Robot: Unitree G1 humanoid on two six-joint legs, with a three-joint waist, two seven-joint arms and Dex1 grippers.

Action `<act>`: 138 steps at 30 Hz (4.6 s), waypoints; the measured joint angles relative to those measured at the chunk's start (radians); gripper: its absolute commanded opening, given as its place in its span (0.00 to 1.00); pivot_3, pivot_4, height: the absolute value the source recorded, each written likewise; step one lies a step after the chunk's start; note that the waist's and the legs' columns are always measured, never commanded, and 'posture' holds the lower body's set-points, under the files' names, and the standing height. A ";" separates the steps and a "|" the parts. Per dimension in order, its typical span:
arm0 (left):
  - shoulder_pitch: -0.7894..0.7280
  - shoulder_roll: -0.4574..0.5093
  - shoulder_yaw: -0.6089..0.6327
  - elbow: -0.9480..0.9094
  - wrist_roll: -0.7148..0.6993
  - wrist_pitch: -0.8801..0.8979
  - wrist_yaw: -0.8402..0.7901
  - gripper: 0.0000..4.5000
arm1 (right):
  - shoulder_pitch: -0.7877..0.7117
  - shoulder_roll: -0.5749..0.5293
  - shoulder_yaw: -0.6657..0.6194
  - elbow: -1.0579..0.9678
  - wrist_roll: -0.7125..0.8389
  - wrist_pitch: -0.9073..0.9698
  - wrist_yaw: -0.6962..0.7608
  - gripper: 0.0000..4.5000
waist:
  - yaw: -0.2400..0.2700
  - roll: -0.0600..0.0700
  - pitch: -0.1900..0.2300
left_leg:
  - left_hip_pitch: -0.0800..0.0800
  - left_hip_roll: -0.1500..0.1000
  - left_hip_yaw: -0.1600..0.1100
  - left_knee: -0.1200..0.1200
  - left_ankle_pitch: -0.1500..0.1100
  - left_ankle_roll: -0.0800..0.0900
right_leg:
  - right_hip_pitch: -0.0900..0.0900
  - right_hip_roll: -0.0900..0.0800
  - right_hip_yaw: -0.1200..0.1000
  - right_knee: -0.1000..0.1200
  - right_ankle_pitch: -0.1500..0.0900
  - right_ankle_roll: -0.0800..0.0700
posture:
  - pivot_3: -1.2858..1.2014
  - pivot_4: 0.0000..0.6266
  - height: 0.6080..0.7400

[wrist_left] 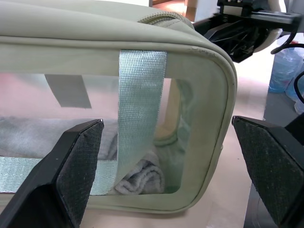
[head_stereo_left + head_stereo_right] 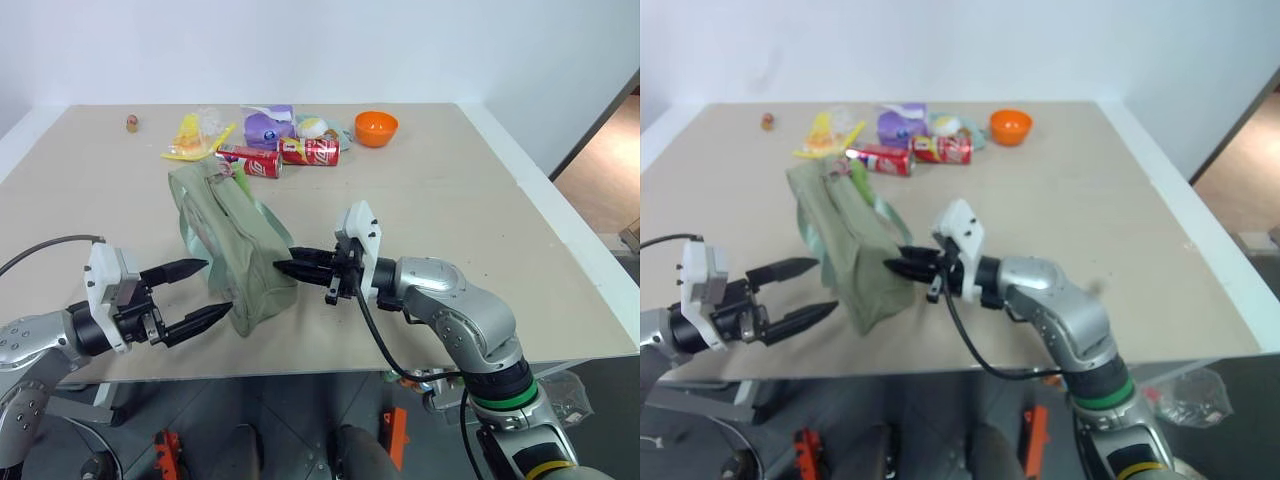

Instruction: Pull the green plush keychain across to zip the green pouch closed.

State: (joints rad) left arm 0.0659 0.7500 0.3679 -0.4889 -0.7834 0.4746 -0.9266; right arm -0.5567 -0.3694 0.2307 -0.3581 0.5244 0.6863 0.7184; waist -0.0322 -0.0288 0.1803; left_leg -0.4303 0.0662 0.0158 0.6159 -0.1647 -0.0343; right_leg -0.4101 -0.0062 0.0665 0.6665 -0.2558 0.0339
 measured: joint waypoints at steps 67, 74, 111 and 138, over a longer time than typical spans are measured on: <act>-0.366 -0.024 -0.216 0.156 0.011 0.098 -0.105 1.00 | 0.159 -0.232 -0.320 -0.026 0.041 -0.072 0.003 0.74 | -0.007 0.000 0.001 | 0.000 -0.001 0.003 0.002 -0.004 0.002 | 0.000 0.002 0.006 0.001 0.002 0.008 | 0.52 0.24 1.00; -0.366 -0.026 -0.224 0.154 0.021 0.093 -0.107 1.00 | 0.168 -0.232 -0.314 -0.025 0.029 -0.096 0.023 0.19 | -0.006 0.000 0.001 | 0.000 -0.001 0.003 0.002 -0.004 0.002 | 0.001 0.001 0.005 0.001 0.002 0.008 | 0.52 0.24 1.00; -0.349 0.001 -0.080 0.103 -0.116 0.192 0.008 1.00 | 0.017 -0.333 -0.278 0.356 -0.098 -0.523 0.452 0.01 | -0.017 0.000 0.001 | 0.004 0.000 0.003 0.002 -0.004 0.003 | 0.001 0.004 0.006 0.003 0.002 0.007 | 0.52 0.24 1.00; -0.414 -0.052 -0.134 0.228 0.108 0.011 0.074 1.00 | 0.015 -0.326 -0.276 0.340 -0.106 -0.499 0.414 0.01 | -0.017 0.000 0.001 | 0.005 0.000 0.006 0.002 -0.004 0.002 | 0.002 0.004 0.008 0.003 0.002 0.007 | 0.52 0.24 1.00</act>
State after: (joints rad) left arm -0.3482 0.6979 0.2337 -0.2608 -0.6751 0.4856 -0.8524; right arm -0.5418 -0.6957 -0.0454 -0.0176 0.4184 0.1876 1.1328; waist -0.0489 -0.0284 0.1811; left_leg -0.4249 0.0662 0.0214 0.6178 -0.1687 -0.0321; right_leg -0.4077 -0.0026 0.0748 0.6695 -0.2533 0.0409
